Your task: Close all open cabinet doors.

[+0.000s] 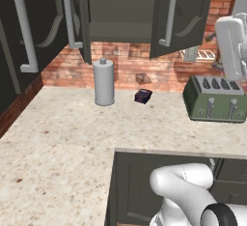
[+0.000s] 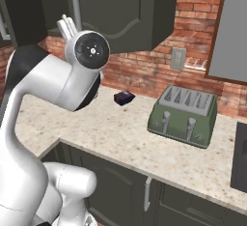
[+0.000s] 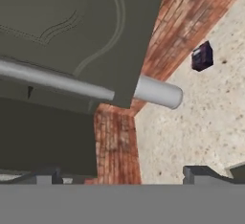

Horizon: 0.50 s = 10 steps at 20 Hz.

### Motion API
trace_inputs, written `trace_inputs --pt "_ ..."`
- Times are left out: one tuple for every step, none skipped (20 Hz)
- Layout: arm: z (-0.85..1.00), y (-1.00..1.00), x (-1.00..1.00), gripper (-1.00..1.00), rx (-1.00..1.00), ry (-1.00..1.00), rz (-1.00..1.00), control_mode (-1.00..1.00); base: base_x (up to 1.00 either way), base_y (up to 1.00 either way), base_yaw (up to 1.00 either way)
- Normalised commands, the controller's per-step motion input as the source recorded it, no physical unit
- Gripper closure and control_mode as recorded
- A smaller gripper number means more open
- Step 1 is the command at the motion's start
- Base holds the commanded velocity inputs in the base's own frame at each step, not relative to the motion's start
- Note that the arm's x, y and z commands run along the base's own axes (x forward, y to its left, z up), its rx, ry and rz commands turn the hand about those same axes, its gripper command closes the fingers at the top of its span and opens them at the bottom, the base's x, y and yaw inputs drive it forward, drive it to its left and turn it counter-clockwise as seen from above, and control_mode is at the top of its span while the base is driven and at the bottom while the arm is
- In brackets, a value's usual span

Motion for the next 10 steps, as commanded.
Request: trace_inputs --pt "0.01 0.13 0.48 -1.0 0.15 0.03 0.0 -1.0 0.0 0.0 0.0" --pt "0.0 0.15 0.5 -1.0 0.13 0.03 0.0 -1.0 0.0 0.0 0.0" --pt "0.0 0.17 0.53 -1.0 0.12 0.04 0.0 -1.0 0.0 0.0 0.0" --pt "0.0 0.22 0.55 -1.0 0.09 0.05 0.0 -1.0 0.0 0.0 0.0" --pt "0.0 0.25 0.55 -1.0 0.07 0.02 0.0 -1.0 0.0 0.0 0.0" --pt "0.0 0.26 0.54 -1.0 0.04 0.03 0.0 -1.0 0.0 0.0 0.0" --pt "0.0 0.3 0.51 -1.0 0.0 0.03 0.0 -1.0 0.0 0.0 0.0" --pt "0.0 0.34 0.5 -1.0 0.0 0.03 0.0 -1.0 0.0 0.0 0.0" --pt "0.0 0.33 0.5 -1.0 0.0 0.0 0.0 -1.0 0.0 0.0 0.0" --pt "0.0 0.29 0.49 -1.0 0.0 0.0 0.0 -1.0 0.0 0.0 0.0"
